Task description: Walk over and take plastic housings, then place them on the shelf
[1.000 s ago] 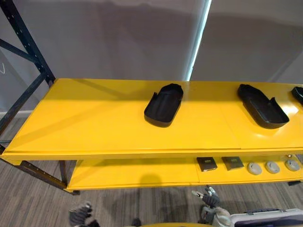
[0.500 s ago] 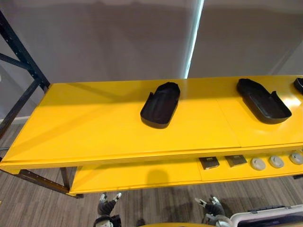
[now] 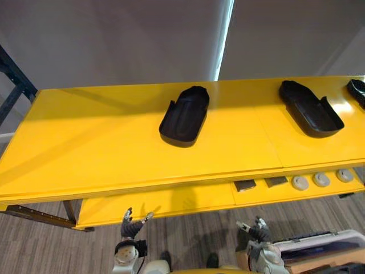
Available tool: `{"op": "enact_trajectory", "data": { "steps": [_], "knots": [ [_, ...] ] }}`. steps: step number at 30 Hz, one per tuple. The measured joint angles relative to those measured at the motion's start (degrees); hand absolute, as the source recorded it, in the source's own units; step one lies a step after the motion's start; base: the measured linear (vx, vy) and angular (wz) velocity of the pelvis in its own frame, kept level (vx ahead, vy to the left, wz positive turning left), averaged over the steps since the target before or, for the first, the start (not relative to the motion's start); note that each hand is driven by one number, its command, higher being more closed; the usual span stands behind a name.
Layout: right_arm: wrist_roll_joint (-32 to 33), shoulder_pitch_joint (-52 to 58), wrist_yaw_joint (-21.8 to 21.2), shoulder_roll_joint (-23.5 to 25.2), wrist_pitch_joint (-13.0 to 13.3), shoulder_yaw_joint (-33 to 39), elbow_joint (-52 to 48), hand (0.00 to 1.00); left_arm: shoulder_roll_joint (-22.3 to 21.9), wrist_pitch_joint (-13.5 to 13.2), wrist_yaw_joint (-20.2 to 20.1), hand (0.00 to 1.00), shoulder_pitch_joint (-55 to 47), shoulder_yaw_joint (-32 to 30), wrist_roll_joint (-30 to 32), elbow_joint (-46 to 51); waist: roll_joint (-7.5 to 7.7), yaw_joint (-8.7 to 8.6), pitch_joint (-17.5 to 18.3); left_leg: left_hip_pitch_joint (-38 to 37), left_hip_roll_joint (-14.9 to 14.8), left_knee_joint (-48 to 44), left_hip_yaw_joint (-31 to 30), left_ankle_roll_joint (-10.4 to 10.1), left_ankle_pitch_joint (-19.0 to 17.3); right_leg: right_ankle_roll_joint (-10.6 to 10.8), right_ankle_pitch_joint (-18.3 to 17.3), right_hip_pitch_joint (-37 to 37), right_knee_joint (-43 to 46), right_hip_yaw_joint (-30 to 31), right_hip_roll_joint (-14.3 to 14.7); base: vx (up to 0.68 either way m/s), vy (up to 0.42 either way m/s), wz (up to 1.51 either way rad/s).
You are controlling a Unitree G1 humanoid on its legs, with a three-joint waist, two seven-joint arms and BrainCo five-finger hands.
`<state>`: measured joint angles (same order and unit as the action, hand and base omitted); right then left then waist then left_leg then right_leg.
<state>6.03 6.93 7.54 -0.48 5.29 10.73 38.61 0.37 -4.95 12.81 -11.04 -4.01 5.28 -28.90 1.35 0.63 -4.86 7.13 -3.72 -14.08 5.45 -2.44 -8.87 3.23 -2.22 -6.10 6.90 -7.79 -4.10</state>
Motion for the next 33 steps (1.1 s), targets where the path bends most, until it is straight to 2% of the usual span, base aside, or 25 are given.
{"op": "enact_trajectory", "data": {
  "steps": [3, 6, 8, 9, 10, 12, 14, 16, 17, 18, 19, 20, 22, 25, 28, 29, 30, 31, 32, 33],
  "knots": [
    [-0.8, 0.1, 0.0, 0.0, -0.1, -0.1, -1.9, 0.00, -0.2, 0.0, 0.0, 0.00, 0.0, 0.0, 0.0, 1.2, -0.27, 0.14, -0.5, 3.4, -2.1, -8.9, 4.0, 1.3, -4.6, 0.5, 1.2, -2.8, 1.6, 5.0, 1.7, -0.11, 0.128, -0.93],
    [-2.5, -2.1, 0.2, 0.0, -0.2, -1.2, -2.0, 0.00, 0.3, -0.5, 0.0, 0.00, 0.6, -0.1, 0.0, 1.6, 0.19, 0.22, -1.7, 5.4, -4.6, -13.7, 9.7, 2.4, -7.7, 1.5, 3.4, -5.6, 1.3, 10.2, 3.0, -0.15, 0.161, -1.10],
    [-4.1, -1.7, 0.3, 0.0, -0.6, -1.7, -2.9, 0.00, 0.4, -0.5, 0.0, 0.00, 1.6, -0.1, 0.0, 1.7, 0.89, 0.25, -2.4, 5.5, -5.3, -14.6, 14.2, 3.7, -8.5, 1.2, 3.3, -6.8, 1.2, 8.5, 1.8, -0.20, 0.178, -1.13],
    [-4.6, -1.4, 0.1, 0.0, -0.8, -1.8, -3.4, 0.00, 0.1, -0.4, 0.0, 0.00, 1.9, -0.1, 0.0, 1.8, 0.94, 0.30, -2.6, 4.6, -5.5, -13.6, 17.3, 4.7, -8.2, 0.6, 2.6, -8.3, 5.3, 5.2, -0.4, -0.16, 0.180, -0.94],
    [-4.6, -1.3, 0.1, -0.1, -0.8, -1.7, -3.4, 0.00, 0.1, -0.3, 0.0, 0.00, 2.0, -0.2, 0.0, 1.8, 1.43, 0.16, -2.5, 4.0, -5.5, -13.3, 18.1, 4.9, -8.2, 0.6, 1.5, -8.6, 8.4, 3.7, -1.0, -0.12, 0.136, -0.65],
    [-5.0, -0.7, 0.1, -0.2, -0.9, -1.7, -3.4, 0.00, 0.3, -0.3, 0.0, 0.00, 2.1, -0.2, 0.0, 1.8, 0.88, 0.24, -2.5, 3.2, -5.3, -12.0, 19.8, 5.3, -8.1, 0.7, -2.1, -8.5, 16.7, 2.4, -2.1, -0.09, 0.079, -0.36],
    [-5.2, 0.0, 0.0, -0.3, -0.9, -1.6, -3.1, 0.00, 0.6, -0.3, -0.1, 0.00, 2.6, -0.1, 0.0, 1.9, 1.58, 0.18, -1.8, 2.0, -4.2, -9.4, 20.6, 4.9, -7.6, 2.5, -9.5, -5.2, 27.1, 1.3, -2.8, -0.03, 0.032, -0.22],
    [-5.2, -0.1, 0.0, -0.9, -0.9, -1.6, -1.3, 0.00, 0.5, -0.3, -0.2, 0.00, 2.6, -0.2, 0.0, 1.4, 2.65, 0.19, -0.4, 2.0, -2.5, -7.8, 20.8, 5.0, -5.6, 3.4, -12.8, -0.9, 25.2, 0.6, -4.0, 0.07, -0.068, -0.09],
    [-5.4, -1.2, 0.0, -1.6, -0.9, -1.6, 1.3, 0.00, 0.7, -0.3, -0.1, 0.00, 2.7, -0.2, 0.0, 0.5, 4.03, 0.28, 1.2, 3.2, -1.3, -7.9, 20.9, 5.3, -4.7, 4.1, -14.2, 1.7, 17.4, -0.1, -4.6, 0.08, -0.087, -0.14],
    [-5.4, -2.2, 0.0, -2.2, -0.9, -1.5, 3.0, 0.00, 1.1, -0.3, -0.1, 0.00, 3.2, -0.2, 0.0, -0.6, 4.17, 0.26, 1.5, 3.9, -0.6, -7.7, 20.2, 5.5, -3.8, 3.6, -14.5, 2.6, 13.7, -0.2, -4.6, 0.04, -0.133, -0.35],
    [-5.4, -4.3, 0.0, -3.4, -1.0, -0.9, 6.1, 0.00, 0.8, -0.1, -0.1, 0.00, 4.1, -0.1, 0.0, -3.3, 3.34, 0.30, 1.4, 5.3, 0.2, -7.4, 16.3, 5.3, -2.3, 2.5, -13.7, 3.6, 8.3, 0.3, -3.9, 0.02, -0.133, -0.39],
    [-5.4, -5.6, 0.0, -4.5, -1.0, 0.2, 7.9, 0.00, 0.3, 0.3, -0.1, 0.00, 4.5, 0.1, -0.1, -5.4, 1.22, 0.17, 1.5, 5.3, 0.1, -6.1, 14.1, 5.1, -1.7, 2.3, -11.3, 4.7, 5.1, 0.5, -3.0, 0.02, -0.115, -0.36],
    [-5.4, -5.2, 0.0, -4.8, -1.4, 1.6, 8.2, 0.00, 0.4, 0.4, -0.1, 0.00, 4.5, 1.2, -0.2, -5.9, 0.51, 0.07, 1.5, 3.6, 0.3, -4.4, 14.0, 4.5, -0.7, 2.1, -10.2, 6.3, 3.0, 1.3, -2.8, 0.01, -0.036, -0.18],
    [-5.4, -4.0, 0.1, -4.8, -1.4, 3.1, 8.7, 0.00, 1.3, 0.4, -0.1, 0.00, 4.8, 2.0, -0.1, -7.6, 0.21, -0.20, 2.0, 1.1, 0.2, -1.3, 14.0, 3.7, 0.7, 1.5, -9.0, 7.0, 2.0, 3.0, -2.1, -0.01, -0.058, -0.33],
    [-5.4, -4.3, 0.1, -4.6, -1.3, 3.0, 9.8, 0.00, 1.5, 0.7, -0.3, 0.00, 4.8, 2.2, 0.0, -10.6, -0.21, -1.43, 2.0, -1.5, -0.4, 2.3, 15.0, 2.4, 2.2, 0.8, -6.6, 6.6, -0.1, 6.6, -1.1, -0.05, -0.030, -0.68],
    [-5.3, -4.3, 0.1, -4.6, -1.3, 3.1, 9.9, 0.00, 1.5, 0.7, -0.3, 0.00, 4.8, 2.2, 0.0, -11.1, -0.54, -1.54, 1.9, -1.7, -0.7, 2.6, 15.4, 2.4, 2.2, 1.0, -5.9, 6.3, -0.3, 7.1, -0.8, -0.07, -0.012, -0.99],
    [-5.3, -4.8, 0.1, -4.7, -1.3, 3.1, 10.1, 0.00, 1.2, 0.8, -0.4, 0.00, 4.9, 2.5, 0.0, -11.7, -1.57, -1.58, 1.9, -2.0, -2.0, 3.5, 16.7, 2.3, 2.3, 1.1, -3.8, 4.4, -0.5, 7.1, 0.3, -0.08, -0.015, -1.04],
    [-5.2, -5.2, 0.1, -4.8, -1.4, 3.1, 10.2, 0.00, 1.0, 0.8, -0.3, 0.00, 4.9, 2.4, 0.0, -11.7, -2.15, -1.59, 1.8, -1.9, -2.8, 3.7, 17.5, 2.2, 2.3, 1.0, -2.6, 3.4, -0.7, 5.8, 0.8, -0.11, -0.050, -1.50],
    [-4.9, -6.1, 0.1, -4.6, -1.4, 2.8, 10.2, 0.00, 1.0, 0.8, -0.3, 0.00, 4.8, 2.0, 0.0, -11.7, -2.76, -1.39, 1.4, -1.9, -4.6, 3.8, 20.0, 2.2, 2.6, 0.0, -1.6, 1.4, -0.9, 0.1, 0.6, -0.18, -0.080, -1.57],
    [-4.7, -7.3, 0.2, -4.5, -1.4, 2.7, 10.2, 0.00, 1.0, 0.9, -0.3, 0.00, 4.8, 1.6, 0.0, -11.8, -2.51, -1.40, 1.2, -2.1, -4.8, 3.7, 23.6, 2.2, 2.6, -2.6, -3.8, -0.6, 2.0, -12.4, -3.0, -0.18, -0.064, -1.47]
  ]
}}
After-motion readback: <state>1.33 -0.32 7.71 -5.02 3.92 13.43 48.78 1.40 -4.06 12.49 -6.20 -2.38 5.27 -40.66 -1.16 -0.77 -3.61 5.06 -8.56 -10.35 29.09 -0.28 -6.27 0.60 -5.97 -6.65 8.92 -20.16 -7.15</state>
